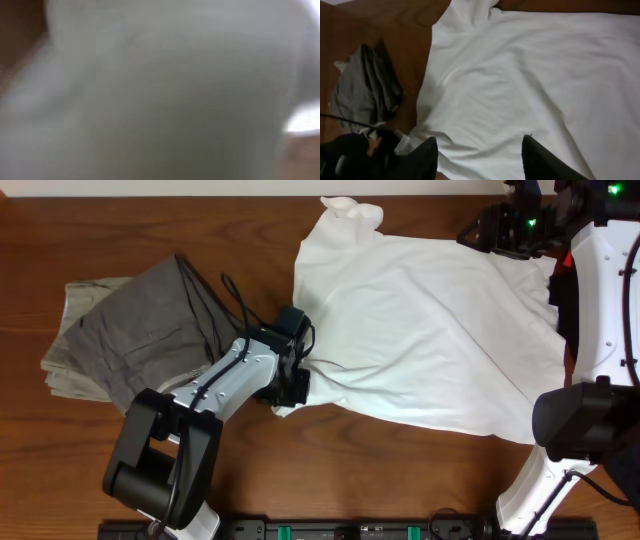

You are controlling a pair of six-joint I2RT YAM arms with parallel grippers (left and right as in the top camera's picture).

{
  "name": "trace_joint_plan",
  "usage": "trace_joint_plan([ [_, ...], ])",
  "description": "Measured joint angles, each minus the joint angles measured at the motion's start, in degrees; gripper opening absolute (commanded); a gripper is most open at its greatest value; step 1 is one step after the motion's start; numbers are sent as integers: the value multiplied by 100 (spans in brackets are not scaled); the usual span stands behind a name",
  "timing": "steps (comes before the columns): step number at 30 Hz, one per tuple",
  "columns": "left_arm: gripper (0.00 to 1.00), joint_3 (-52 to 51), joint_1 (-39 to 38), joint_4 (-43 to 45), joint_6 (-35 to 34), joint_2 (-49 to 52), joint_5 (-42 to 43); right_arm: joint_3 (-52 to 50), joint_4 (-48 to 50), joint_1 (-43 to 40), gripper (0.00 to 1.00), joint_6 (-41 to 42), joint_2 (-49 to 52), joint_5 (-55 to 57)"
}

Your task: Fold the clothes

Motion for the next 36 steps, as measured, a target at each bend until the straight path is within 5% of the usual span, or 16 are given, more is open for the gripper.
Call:
trace_joint_plan([
  [8, 7, 1274, 0, -2461, 4, -28, 793, 0, 4, 0, 52, 0, 0, 0],
  [11, 25, 1790, 0, -2771, 26, -118, 940, 0, 2, 0, 53, 0, -2, 0],
  [20, 32, 2098, 0, -2621, -35, -216, 90, 0, 2, 0, 54, 0, 0, 0],
  [23, 63, 2098, 2, -2662, -50, -216, -177, 0, 0, 0, 54, 0, 0, 0],
  [31, 65, 1635, -188, -2739, -188, -216, 90, 0, -31, 0, 55, -61, 0, 0],
  [36, 66, 706, -656, -1912, -356, -216, 175, 0, -46, 0, 57, -120, 0, 0],
])
